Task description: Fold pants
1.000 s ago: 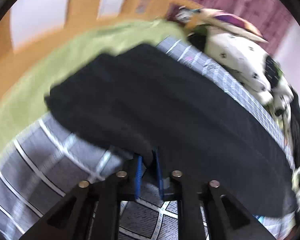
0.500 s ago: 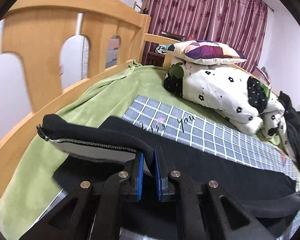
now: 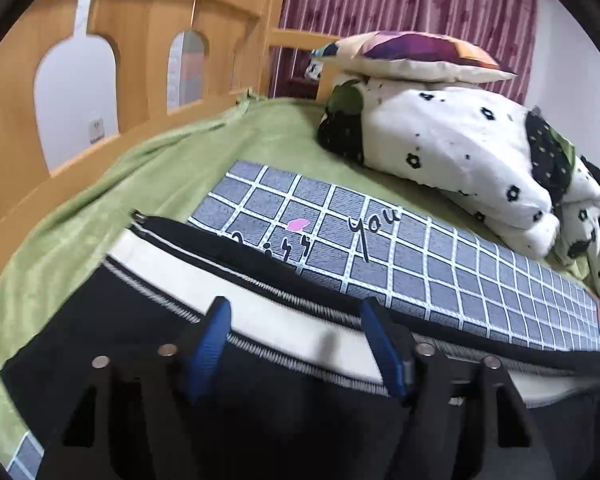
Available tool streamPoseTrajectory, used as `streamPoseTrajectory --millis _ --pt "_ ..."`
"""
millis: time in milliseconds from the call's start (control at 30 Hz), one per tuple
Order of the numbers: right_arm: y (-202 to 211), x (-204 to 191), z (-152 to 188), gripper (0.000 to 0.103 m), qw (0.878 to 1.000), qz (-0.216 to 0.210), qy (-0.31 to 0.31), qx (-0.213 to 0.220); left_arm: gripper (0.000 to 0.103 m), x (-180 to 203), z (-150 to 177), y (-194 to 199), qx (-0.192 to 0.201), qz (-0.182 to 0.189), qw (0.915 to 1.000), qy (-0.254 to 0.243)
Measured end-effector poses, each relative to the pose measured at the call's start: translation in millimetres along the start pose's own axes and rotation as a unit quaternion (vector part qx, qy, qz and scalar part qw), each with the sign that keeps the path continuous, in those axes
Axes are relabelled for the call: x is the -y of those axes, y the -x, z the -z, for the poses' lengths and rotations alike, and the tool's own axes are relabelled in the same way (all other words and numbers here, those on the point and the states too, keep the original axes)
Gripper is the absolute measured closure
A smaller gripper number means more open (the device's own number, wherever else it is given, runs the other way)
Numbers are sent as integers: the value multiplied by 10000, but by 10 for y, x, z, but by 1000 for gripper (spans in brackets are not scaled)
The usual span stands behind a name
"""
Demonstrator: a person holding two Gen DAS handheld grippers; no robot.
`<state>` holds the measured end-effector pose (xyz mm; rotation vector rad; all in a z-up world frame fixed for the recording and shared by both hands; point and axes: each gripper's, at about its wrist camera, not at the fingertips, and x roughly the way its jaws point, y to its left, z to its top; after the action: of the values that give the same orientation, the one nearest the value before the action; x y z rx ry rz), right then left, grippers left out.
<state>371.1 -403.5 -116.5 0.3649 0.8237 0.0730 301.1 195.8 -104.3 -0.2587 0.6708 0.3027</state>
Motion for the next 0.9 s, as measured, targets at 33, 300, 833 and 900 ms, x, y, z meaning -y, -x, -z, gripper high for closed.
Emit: streamPoseTrajectory --millis 33,300,833,900 --pt "96 -32 43 42 9998 44 89 149 36 27 36 80 -30 16 9999 -115" --pt "824 191 595 39 9982 370 450 -114 35 -269 654 738 -816 497 9954 56" --pt "1034 1104 1245 35 9913 -211 -1286 -171 36 -1062 1122 352 -1154 1696 9497 2366" --pt "856 1122 1112 35 9910 -135 -1302 -273 36 -1046 1066 280 -1067 1646 9503 2419"
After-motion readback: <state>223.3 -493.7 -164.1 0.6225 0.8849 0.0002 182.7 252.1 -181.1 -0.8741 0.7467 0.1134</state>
